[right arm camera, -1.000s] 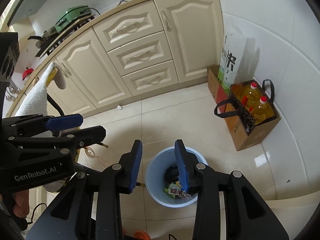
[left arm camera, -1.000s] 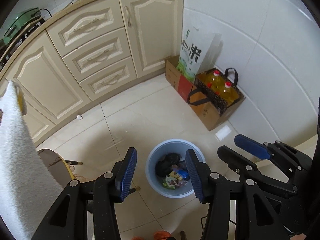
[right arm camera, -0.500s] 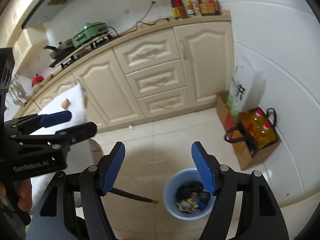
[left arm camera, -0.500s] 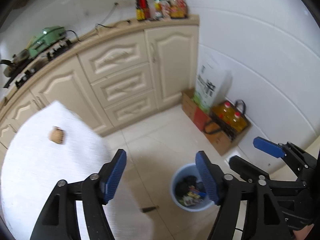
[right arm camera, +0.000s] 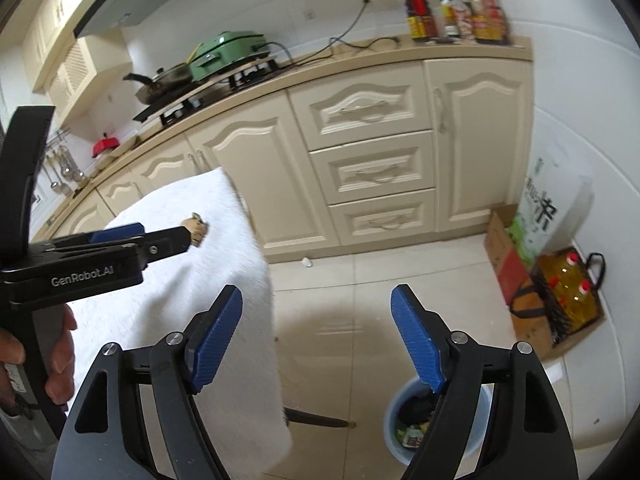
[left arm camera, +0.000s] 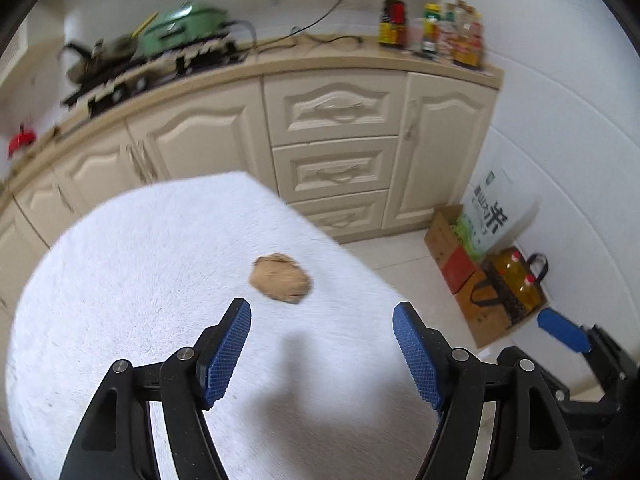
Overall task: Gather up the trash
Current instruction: 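Turn back to the table and grasp the brown lump with the left tool, then carry the brown lump over the bin and open the left tool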
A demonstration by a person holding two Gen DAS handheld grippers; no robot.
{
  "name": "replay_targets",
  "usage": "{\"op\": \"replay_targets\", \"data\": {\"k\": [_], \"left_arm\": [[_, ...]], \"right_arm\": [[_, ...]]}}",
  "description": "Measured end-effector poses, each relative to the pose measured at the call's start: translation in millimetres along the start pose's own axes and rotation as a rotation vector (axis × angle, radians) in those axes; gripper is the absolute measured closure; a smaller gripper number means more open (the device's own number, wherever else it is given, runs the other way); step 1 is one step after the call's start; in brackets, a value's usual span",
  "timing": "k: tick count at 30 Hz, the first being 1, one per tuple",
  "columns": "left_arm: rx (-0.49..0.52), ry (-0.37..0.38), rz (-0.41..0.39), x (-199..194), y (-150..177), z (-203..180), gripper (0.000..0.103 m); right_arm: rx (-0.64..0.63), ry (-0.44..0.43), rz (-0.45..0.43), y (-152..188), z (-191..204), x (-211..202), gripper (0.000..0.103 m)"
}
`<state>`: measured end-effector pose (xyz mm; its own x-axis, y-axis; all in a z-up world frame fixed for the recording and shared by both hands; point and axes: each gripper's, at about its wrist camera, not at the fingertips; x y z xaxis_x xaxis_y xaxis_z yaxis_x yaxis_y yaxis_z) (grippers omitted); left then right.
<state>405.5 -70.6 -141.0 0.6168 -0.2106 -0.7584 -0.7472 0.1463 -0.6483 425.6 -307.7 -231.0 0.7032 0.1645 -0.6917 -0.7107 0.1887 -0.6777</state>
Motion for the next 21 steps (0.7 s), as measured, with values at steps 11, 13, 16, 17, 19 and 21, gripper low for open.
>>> {"op": "replay_targets", "data": {"k": [11,13,16,17,19,21], "left_arm": [[-0.068,-0.076,0.073,66,-38,42,0.034],[-0.075,-0.066,0.067,75,-45,40,0.036],[-0.056,-0.045,0.057,84,-47,33,0.051],[-0.048,-0.027,0.054,87,-48,31,0.062],[-0.028,-0.035,0.047,93,-47,30,0.063],[-0.015,-0.046,0.039,92,-44,29,0.063]], "right_arm": [[0.015,-0.016,0.032,2,5,30,0.023],[0.022,-0.01,0.04,4,2,34,0.023],[0.033,-0.004,0.047,5,-4,38,0.023],[0.037,-0.002,0.047,6,-5,38,0.023],[0.043,-0.002,0.051,8,-9,38,0.023],[0.049,0.004,0.05,11,-14,34,0.023]]}}
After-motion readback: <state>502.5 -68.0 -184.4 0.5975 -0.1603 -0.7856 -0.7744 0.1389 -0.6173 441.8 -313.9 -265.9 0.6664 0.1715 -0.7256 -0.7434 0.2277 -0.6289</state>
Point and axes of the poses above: each gripper's, at about its wrist camera, not at the fingertips, and x roughly the way its jaws point, z to its left, y to its underside, and after that the axes turned 4 degrees about y, right-handed
